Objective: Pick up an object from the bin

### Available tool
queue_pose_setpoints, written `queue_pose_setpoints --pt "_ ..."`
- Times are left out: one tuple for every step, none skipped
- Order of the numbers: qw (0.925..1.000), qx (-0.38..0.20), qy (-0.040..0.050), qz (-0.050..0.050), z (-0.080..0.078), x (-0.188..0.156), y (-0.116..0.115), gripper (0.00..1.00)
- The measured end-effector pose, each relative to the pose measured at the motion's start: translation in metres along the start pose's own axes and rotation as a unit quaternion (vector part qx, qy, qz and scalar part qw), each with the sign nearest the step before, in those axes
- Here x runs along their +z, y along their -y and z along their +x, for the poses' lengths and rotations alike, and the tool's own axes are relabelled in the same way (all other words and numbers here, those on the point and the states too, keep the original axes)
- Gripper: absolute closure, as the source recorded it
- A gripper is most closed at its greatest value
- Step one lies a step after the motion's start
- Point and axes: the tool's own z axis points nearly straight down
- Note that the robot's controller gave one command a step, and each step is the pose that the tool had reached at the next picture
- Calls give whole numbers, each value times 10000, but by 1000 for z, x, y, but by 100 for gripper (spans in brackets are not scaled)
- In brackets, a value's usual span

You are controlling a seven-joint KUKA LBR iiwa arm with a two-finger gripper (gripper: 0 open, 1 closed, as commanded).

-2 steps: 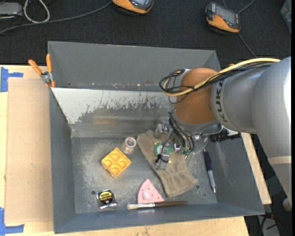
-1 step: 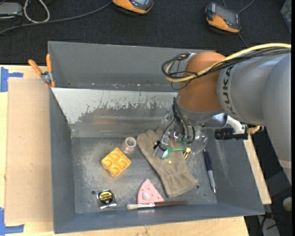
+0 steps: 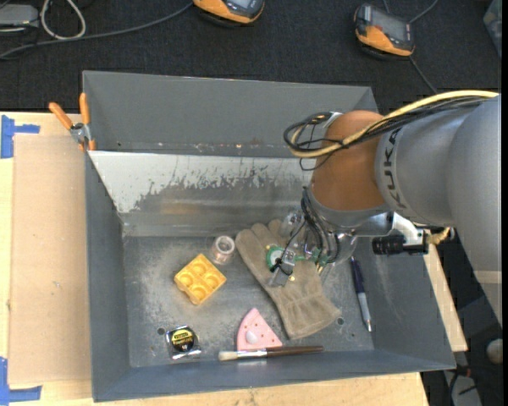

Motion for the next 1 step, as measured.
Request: queue_pose_setpoints --pt "9880 1542 71 -47 19 28 -6 0"
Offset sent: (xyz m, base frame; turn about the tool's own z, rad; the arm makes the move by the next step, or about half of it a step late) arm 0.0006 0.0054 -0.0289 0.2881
